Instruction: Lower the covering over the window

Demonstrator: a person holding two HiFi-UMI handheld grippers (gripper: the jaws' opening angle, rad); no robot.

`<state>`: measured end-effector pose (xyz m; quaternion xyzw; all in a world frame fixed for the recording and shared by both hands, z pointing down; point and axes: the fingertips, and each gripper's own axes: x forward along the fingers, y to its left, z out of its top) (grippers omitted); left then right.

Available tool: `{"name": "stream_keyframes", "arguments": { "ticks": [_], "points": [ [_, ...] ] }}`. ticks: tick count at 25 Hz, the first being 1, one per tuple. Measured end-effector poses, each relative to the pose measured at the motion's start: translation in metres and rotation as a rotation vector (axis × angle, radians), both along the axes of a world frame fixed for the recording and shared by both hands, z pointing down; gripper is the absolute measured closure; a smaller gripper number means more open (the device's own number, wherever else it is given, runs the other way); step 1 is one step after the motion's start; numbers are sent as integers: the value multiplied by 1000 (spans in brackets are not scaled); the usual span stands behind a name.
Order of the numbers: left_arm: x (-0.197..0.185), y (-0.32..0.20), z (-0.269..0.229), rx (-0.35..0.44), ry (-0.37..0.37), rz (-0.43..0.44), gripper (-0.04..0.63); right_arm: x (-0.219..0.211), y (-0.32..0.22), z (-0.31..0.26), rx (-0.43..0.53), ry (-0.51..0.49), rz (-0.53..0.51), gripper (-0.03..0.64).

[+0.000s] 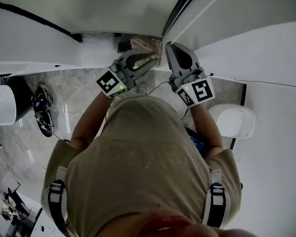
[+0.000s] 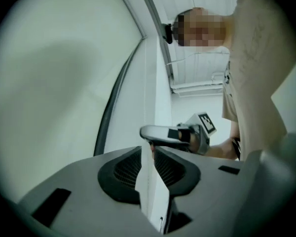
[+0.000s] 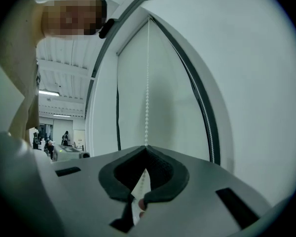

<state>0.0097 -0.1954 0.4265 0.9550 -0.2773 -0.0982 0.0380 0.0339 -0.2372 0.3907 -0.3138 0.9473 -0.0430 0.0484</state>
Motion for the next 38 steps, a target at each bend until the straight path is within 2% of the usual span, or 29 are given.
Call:
{"name": "stream_keyframes", "arguments": {
  "ticks": [2,4,5,6,8,9,10,13,14,16,18,21,22,24,25,27,29,31,33,35,37,38],
  "points": [
    [-12,-17,-18,12,58,-35,473,3,-2,7,-24,4,-6,607],
    [-9,-32,-56,53,114,-37,457,3,-3,7,-21,5,-14,607],
    [-3,-37,-73,64,118,-23,457,0,-2,10,-25,12,-23,607],
    [5,-41,-84,64,102,-5,457,-4,-1,16,-37,24,-34,607],
    [23,-46,-90,49,22,26,474,-11,3,33,-81,46,-57,607],
    [29,-45,-87,51,-24,31,551,-13,5,40,-101,52,-66,607],
    [32,-43,-83,60,-55,29,572,-14,7,43,-110,62,-73,607],
    [20,-40,-82,98,-55,-22,577,-17,15,34,-49,80,-104,607],
    [12,-41,-83,114,-60,-53,578,-16,17,22,-14,41,-109,605],
    [2,-46,-72,121,-95,-78,578,-3,19,-7,46,-80,-89,496],
    [5,-46,-48,83,-128,-38,578,5,14,-33,90,-138,-54,492],
    [12,-31,-19,17,-110,36,578,-6,9,-45,97,-99,-50,494],
    [13,-25,-18,13,-106,51,578,-10,9,-45,97,-80,-55,510],
    [17,-18,-24,28,-119,71,578,-18,10,-50,116,-48,-63,595],
    [18,-18,-29,39,-120,82,578,-21,9,-53,132,-39,-59,600],
    [13,-15,-39,61,-90,120,578,-24,9,-55,129,-46,-34,604],
    [-8,-4,-37,16,-31,167,576,-29,12,-40,66,-58,-8,606],
    [-37,-11,-35,-50,21,173,431,-40,12,-15,-5,-34,0,606],
    [-50,-29,-58,-30,58,166,428,-50,11,-3,-33,-22,-2,606],
    [-39,-37,-92,25,71,198,428,-55,12,-5,-25,-31,-2,606],
    [-19,-36,-114,52,46,222,432,-55,19,-9,-21,-40,2,606],
    [-11,-34,-118,58,22,225,514,-55,22,-9,-22,-40,8,606]
  ]
}}
